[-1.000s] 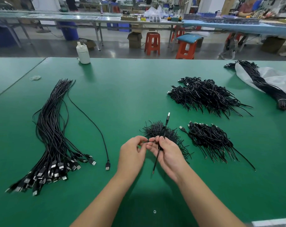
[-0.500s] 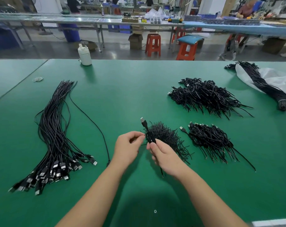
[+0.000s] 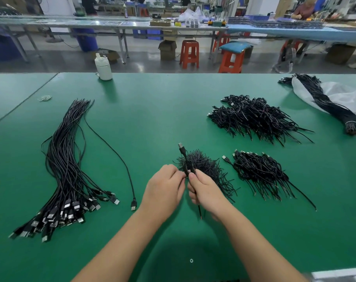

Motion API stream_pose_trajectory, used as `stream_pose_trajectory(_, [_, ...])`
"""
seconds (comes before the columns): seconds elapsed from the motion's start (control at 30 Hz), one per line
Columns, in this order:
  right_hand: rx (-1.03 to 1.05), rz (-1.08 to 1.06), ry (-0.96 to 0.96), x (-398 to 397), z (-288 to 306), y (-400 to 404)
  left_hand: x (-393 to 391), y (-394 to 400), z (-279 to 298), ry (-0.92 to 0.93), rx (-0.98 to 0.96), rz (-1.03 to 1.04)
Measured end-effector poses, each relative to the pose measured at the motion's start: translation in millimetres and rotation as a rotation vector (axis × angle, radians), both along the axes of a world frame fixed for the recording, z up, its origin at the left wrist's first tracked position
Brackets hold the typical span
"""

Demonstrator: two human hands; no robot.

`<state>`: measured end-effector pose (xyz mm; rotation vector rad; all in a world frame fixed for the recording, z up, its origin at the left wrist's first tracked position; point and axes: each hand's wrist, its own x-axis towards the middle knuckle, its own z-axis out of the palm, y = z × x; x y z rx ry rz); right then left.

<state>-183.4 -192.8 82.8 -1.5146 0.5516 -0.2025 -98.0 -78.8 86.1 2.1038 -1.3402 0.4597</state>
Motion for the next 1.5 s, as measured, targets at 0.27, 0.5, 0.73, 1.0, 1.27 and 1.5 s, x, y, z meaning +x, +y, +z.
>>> stream_pose_trajectory(0.27, [0.124, 0.077, 0.074, -5, 16, -8, 11, 2, 7, -0.369, 0.006, -0.180])
stream_pose_trajectory(0.5, [0.244, 0.255, 0.122, -14, 23, -19, 18, 3, 25, -0.127, 0.113, -0.339])
stream_pose_trajectory(0.73, [0.051, 0.246, 0.101, -16, 22, -19, 9, -5, 36, 0.683, -0.017, -0.124])
stream_pose_trajectory(1.0, [-1.068, 0.256, 0.191, -20, 26, -14, 10, -10, 32, 1.145, -0.055, -0.023])
stream_pose_trajectory(1.27, [-1.434, 0.336, 0.232, -23, 15, -16, 10, -12, 23, 1.203, 0.003, 0.068])
stream_pose_trajectory(1.5, [-1.522, 0.391, 0.238, -22, 7, -22, 12, -17, 24, 1.004, 0.149, 0.072])
